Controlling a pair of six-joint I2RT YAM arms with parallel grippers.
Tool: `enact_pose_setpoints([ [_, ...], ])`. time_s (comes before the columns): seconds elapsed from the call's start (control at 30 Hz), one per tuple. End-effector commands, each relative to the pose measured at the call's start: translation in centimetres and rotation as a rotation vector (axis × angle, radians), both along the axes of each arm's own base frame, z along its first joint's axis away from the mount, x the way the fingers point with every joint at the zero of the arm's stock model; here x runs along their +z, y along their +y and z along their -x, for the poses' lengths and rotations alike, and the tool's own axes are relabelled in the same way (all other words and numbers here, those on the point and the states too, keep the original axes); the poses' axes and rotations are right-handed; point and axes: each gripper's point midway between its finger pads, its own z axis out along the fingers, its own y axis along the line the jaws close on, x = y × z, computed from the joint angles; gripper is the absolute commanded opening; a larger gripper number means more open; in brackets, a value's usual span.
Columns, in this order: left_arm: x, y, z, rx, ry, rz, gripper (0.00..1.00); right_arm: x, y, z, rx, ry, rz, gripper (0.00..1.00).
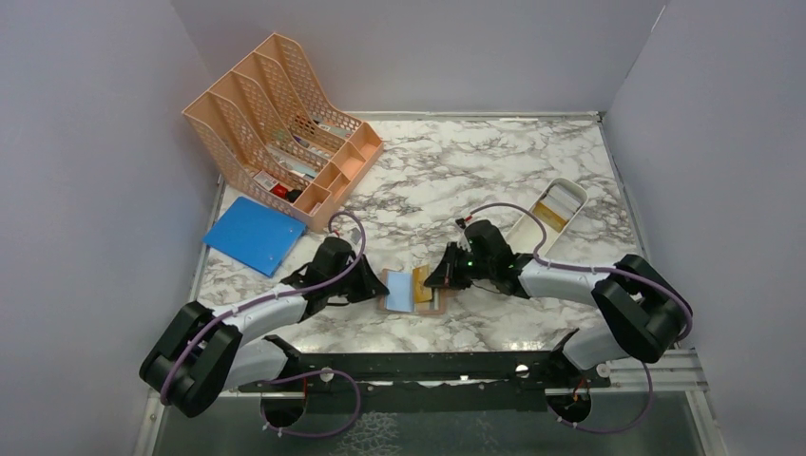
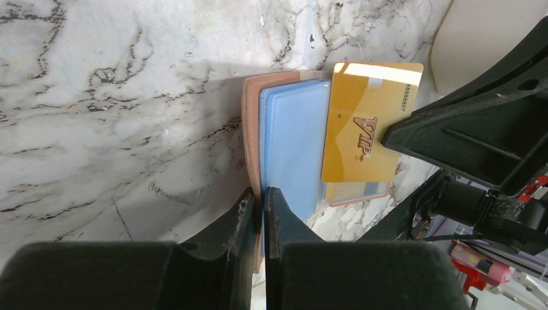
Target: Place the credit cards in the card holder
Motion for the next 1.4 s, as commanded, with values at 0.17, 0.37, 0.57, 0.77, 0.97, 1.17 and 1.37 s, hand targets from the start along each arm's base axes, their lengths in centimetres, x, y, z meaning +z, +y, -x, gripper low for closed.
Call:
enact_pose_setpoints([
  [0.17, -1.1, 0.4, 0.8, -0.006, 0.034, -0.014, 0.12, -1.6, -0.2, -0.2, -0.056, 0.001, 0.035, 0.01],
  [0.37, -1.5, 0.5, 0.9, -0.006, 0.041, -0.021, 0.12, -2.3, 0.5, 0.7, -0.037, 0.028, 0.025, 0.01],
  [0.57, -1.2, 0.5, 0.7, -0.001, 0.025, -0.016, 0.11, -3.1, 1.1, 1.8, -0.032, 0.071, 0.008, 0.01],
  [0.77, -1.2, 0.6, 0.7, 0.001, 0.025, -0.019, 0.09, -3.2, 1.1, 2.1, -0.063, 0.098, 0.001, 0.01],
  [0.97, -1.4, 0.9, 0.7, 0.012, 0.016, -0.029, 0.09, -2.9, 0.2, 2.5, -0.099, 0.1, -0.005, 0.01],
  [1.17, -1.1, 0.7, 0.4, 0.01, 0.009, -0.027, 0.09, -3.2, 0.7, 3.1, -0.058, 0.121, -0.005, 0.01],
  [1.37, -0.9, 0.6, 0.4, 0.003, -0.002, -0.018, 0.09, -3.4, 1.1, 2.8, -0.063, 0.108, -0.018, 0.01],
])
